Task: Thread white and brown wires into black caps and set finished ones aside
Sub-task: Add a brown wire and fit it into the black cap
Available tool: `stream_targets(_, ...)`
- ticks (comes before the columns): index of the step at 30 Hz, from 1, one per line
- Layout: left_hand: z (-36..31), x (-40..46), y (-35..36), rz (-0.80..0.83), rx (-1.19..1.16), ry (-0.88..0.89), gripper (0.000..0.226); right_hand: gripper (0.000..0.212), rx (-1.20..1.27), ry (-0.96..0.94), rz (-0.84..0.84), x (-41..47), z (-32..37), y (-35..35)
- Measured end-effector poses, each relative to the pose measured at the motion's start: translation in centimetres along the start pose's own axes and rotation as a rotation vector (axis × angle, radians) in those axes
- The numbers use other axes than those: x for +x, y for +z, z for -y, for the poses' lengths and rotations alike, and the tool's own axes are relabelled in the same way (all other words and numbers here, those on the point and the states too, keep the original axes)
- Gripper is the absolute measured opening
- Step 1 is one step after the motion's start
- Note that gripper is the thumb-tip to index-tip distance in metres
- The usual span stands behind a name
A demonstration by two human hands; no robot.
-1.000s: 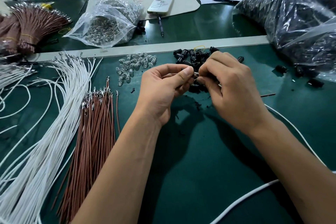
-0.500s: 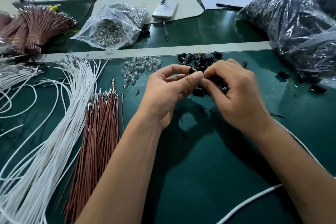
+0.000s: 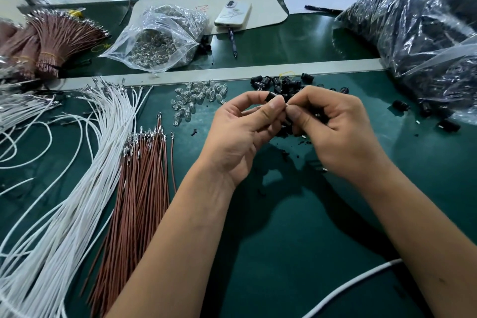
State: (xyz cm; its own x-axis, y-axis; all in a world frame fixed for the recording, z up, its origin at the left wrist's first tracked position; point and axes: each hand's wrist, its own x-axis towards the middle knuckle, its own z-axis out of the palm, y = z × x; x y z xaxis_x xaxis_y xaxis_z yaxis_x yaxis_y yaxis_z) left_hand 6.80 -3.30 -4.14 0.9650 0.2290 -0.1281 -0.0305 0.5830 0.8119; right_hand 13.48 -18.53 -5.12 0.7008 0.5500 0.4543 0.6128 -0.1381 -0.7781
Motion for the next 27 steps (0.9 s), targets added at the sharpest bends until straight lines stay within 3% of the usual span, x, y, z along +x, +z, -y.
stream_targets(5, -0.4, 0.0, 0.3, -0.021, -0.002, -0.029, 0.016, 0.015, 0.013, 0.037, -0.018, -0.1, 0.2, 0.0)
stream_targets(9, -1.3, 0.2, -0.7, -0.163, 0.131, -0.023, 0.013, 0.028, -0.161, 0.158, 0.15, 0.8, 0.7, 0.1)
stream_targets(11, -2.5, 0.3, -2.0, -0.266, 0.091, 0.038, 0.011, 0.037, -0.242, 0.185, 0.131, 2.7, 1.4, 0.3)
stream_targets(14, -4.2, 0.4, -3.9, -0.368, -0.044, 0.096, 0.003, 0.022, -0.392, 0.15, 0.084, 7.0, 2.8, 1.9)
stream_targets(17, -5.0, 0.3, -5.3, -0.418, -0.117, 0.071, 0.005, 0.014, -0.577, 0.118, 0.247, 10.8, 3.0, 5.2)
stream_targets(21, -5.0, 0.2, -5.5, -0.415, -0.034, 0.085, 0.01, 0.029, -0.744, 0.136, 0.379, 12.6, 2.3, 9.1)
stream_targets(27, -4.3, 0.3, -5.4, -0.307, 0.169, 0.094, 0.023, 0.027, -0.732, 0.137, 0.352, 12.7, 2.1, 9.0)
